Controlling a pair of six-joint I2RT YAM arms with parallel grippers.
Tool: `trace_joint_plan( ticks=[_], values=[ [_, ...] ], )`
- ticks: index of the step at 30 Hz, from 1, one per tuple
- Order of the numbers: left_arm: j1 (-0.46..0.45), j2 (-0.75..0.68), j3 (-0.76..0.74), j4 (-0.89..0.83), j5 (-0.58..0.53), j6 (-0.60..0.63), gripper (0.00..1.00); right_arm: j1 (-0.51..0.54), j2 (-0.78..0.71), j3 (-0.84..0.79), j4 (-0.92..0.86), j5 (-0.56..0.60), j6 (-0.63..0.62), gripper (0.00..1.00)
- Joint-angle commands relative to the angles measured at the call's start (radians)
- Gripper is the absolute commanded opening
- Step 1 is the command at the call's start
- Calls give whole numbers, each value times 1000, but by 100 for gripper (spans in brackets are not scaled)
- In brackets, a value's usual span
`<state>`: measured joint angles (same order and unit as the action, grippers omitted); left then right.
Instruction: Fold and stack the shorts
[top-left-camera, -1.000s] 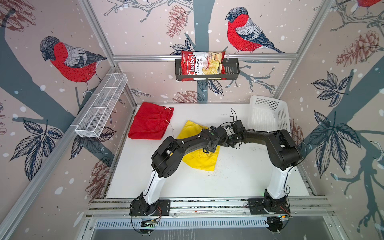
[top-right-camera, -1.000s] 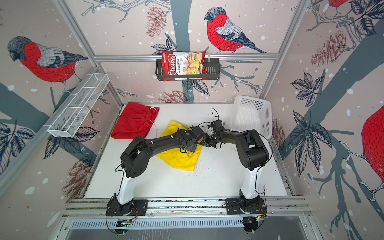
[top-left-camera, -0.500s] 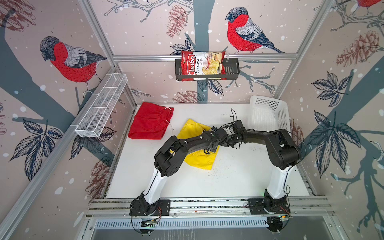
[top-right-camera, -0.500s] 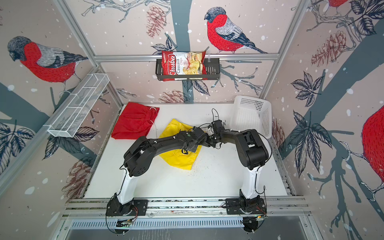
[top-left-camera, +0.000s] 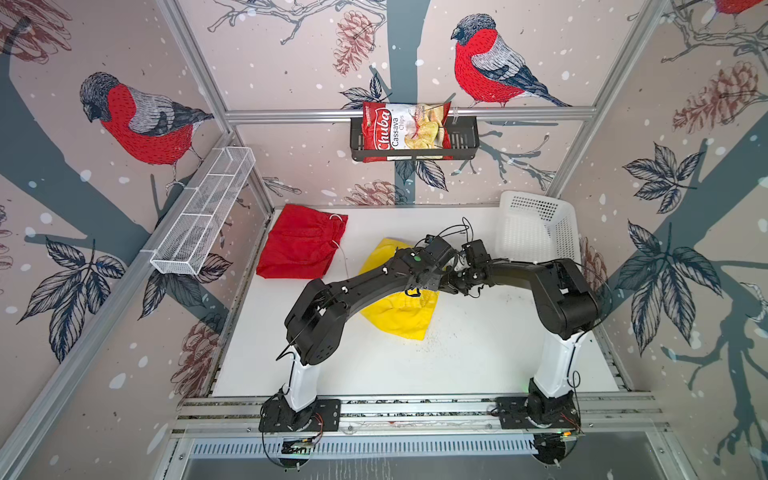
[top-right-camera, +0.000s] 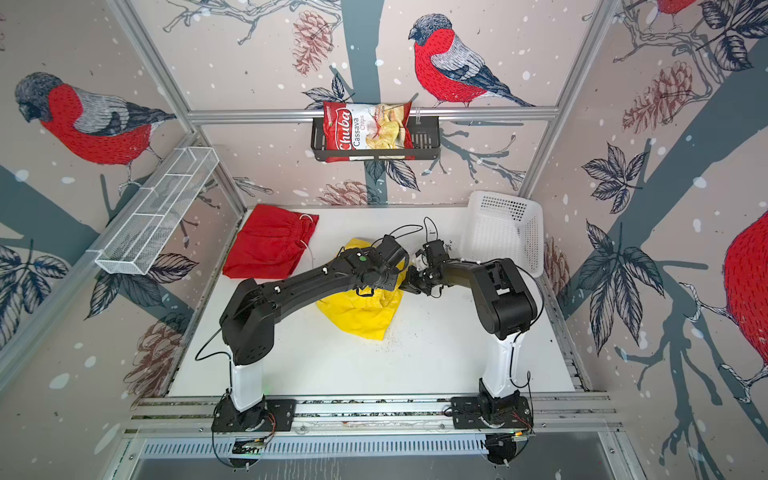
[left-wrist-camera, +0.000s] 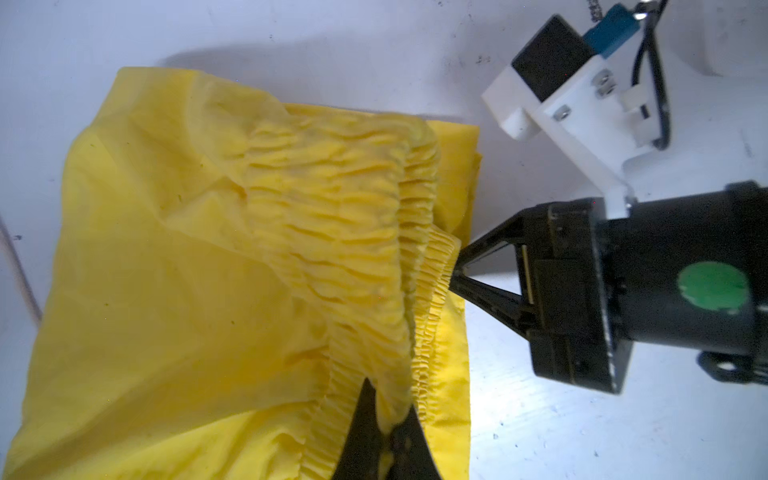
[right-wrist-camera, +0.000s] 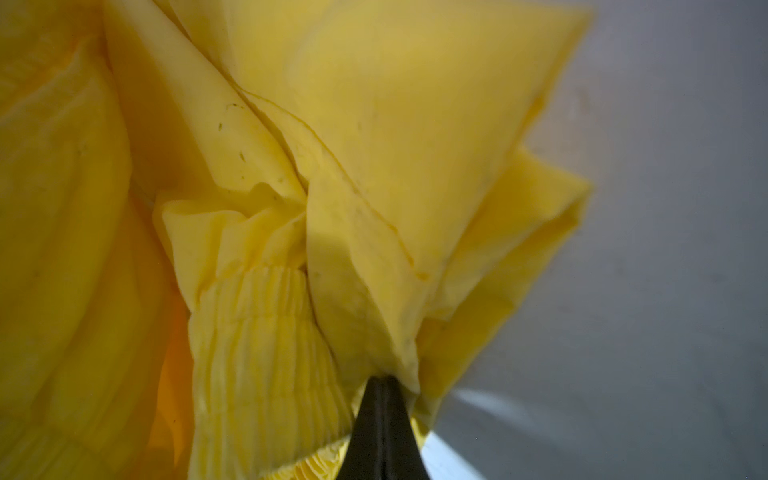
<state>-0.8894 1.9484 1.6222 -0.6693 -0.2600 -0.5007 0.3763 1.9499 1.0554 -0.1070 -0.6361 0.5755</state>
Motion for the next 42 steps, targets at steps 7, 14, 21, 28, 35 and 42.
trace_joint_plan(
  ticks=[7, 14, 21, 28, 35, 42],
  values=[
    [-20, 78, -80, 131, 284, -63, 0, -5, 14, -9, -64, 72, 6, 1],
    [-20, 150, -127, 186, 328, -73, 40, -8, 10, -15, -59, 71, 7, 2],
    [-16, 95, -135, 214, 383, -88, 59, -65, -119, -89, -19, 75, 19, 1],
    [42, -94, -141, 204, 398, -100, 59, -149, -344, -124, -109, 148, -3, 3],
    [128, -370, -336, 240, 290, -106, 40, -16, -464, -92, -61, 182, 36, 13],
    [179, -521, -669, 372, 273, -142, 29, 133, -245, 47, 33, 118, 72, 7]
  ],
)
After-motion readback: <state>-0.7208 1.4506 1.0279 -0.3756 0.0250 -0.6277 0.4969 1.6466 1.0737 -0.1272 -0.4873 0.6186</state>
